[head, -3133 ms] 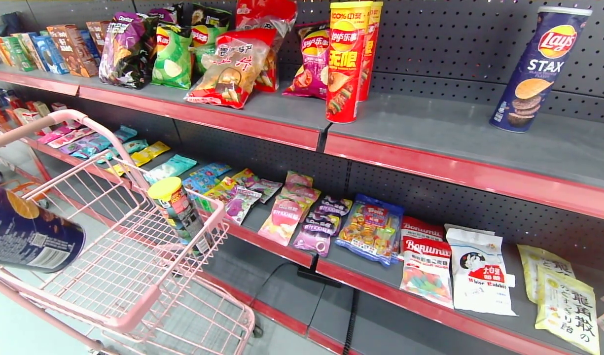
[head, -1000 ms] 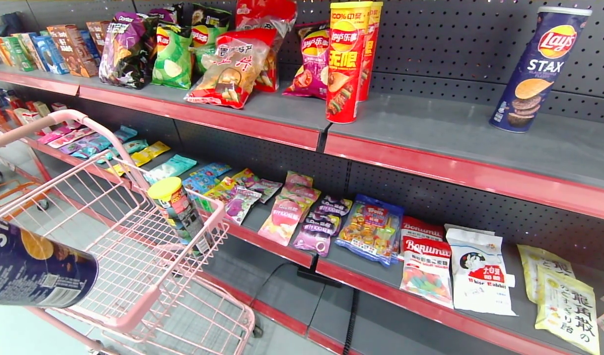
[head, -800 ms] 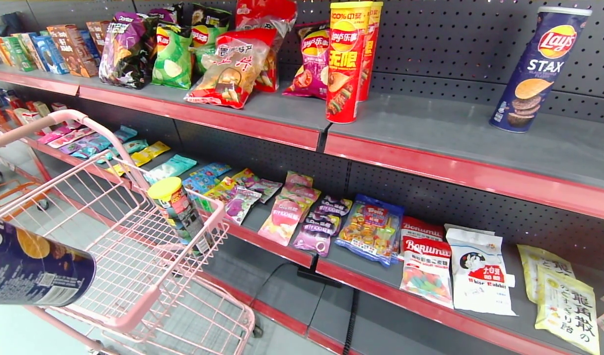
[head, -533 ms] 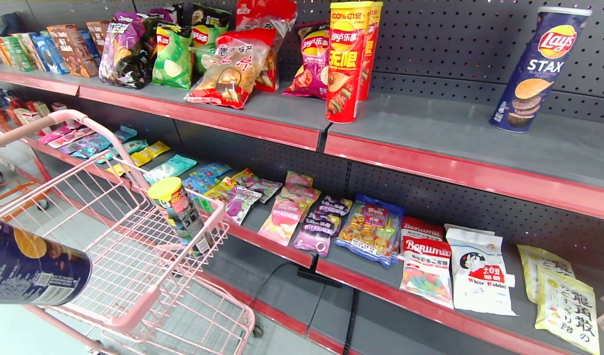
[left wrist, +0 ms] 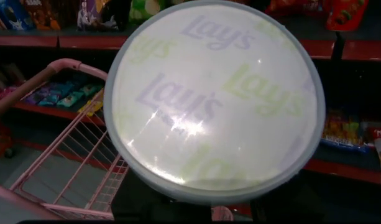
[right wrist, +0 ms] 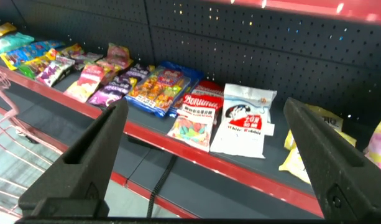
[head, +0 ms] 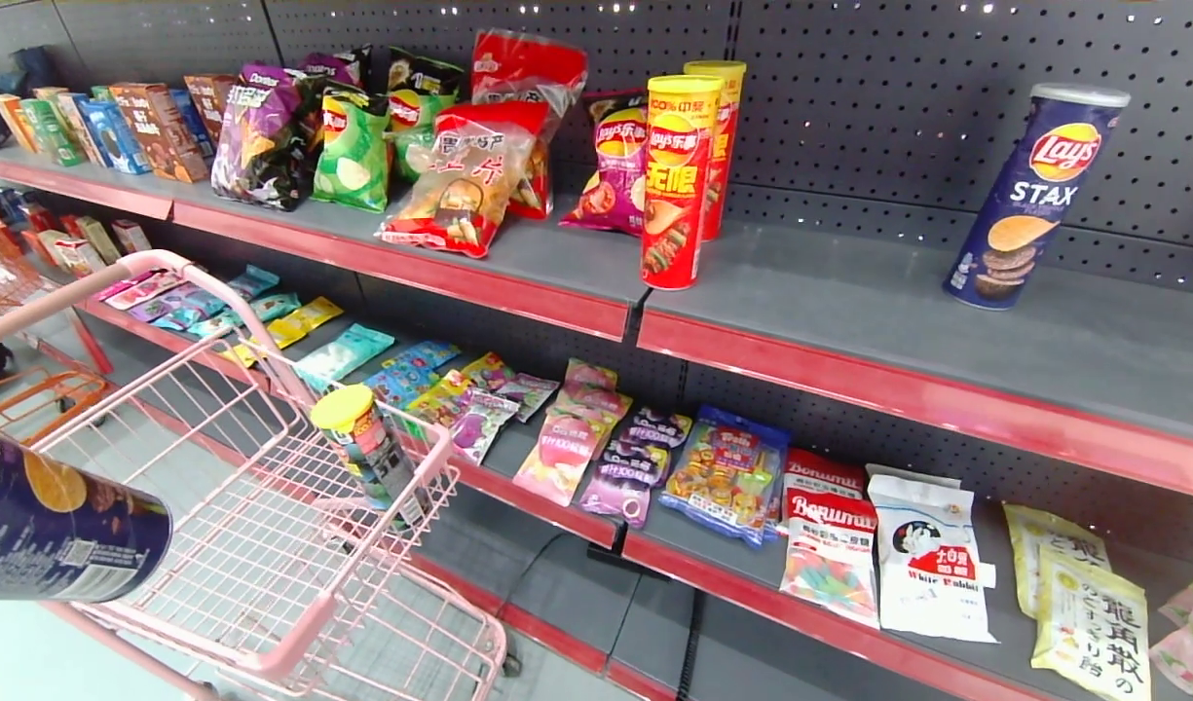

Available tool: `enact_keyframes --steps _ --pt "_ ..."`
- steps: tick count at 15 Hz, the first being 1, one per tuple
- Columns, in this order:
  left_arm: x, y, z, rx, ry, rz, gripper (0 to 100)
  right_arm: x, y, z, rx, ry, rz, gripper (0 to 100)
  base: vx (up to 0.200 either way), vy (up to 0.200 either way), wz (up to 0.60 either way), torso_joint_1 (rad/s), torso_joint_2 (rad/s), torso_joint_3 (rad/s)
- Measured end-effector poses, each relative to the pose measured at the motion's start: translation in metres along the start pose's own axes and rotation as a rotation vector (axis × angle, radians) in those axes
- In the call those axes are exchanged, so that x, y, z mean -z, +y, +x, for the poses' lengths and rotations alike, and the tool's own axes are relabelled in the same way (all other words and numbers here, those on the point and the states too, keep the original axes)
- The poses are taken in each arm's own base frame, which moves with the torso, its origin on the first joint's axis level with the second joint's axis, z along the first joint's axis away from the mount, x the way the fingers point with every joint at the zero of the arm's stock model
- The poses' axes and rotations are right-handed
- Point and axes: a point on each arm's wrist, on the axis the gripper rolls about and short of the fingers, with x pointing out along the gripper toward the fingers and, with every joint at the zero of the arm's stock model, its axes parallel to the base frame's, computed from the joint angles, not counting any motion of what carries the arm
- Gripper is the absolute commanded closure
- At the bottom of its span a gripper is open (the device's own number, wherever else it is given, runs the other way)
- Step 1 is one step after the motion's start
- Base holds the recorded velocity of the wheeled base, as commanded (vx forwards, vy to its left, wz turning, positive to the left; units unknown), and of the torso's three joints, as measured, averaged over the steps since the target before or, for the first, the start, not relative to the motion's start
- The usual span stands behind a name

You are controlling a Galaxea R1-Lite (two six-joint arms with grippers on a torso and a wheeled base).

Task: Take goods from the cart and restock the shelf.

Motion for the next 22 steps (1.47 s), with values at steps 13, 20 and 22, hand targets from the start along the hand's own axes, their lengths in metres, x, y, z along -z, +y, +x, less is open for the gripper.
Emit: enact_keyframes --steps 13,20,22 --pt "0.0000 -0.0015 -0.0017 0.047 -0.013 0.061 100 0.0000 0.0000 0.0000 0.000 0.000 0.000 0 0.000 0.000 -0.46 0.095 -0.24 -0.149" --pt "0.0024 0.0008 0.0033 -0.001 0.022 0.142 100 0.0000 0.0000 0.0000 0.000 0.000 0.000 0 0.029 0.000 -0.26 0.003 0.00 0.000" --pt "0.0032 0.0007 0.0034 -0.003 0.025 0.141 100 0.0000 0.0000 0.0000 -0.001 0.000 0.000 0 0.200 0.000 0.00 -0.002 0.00 0.005"
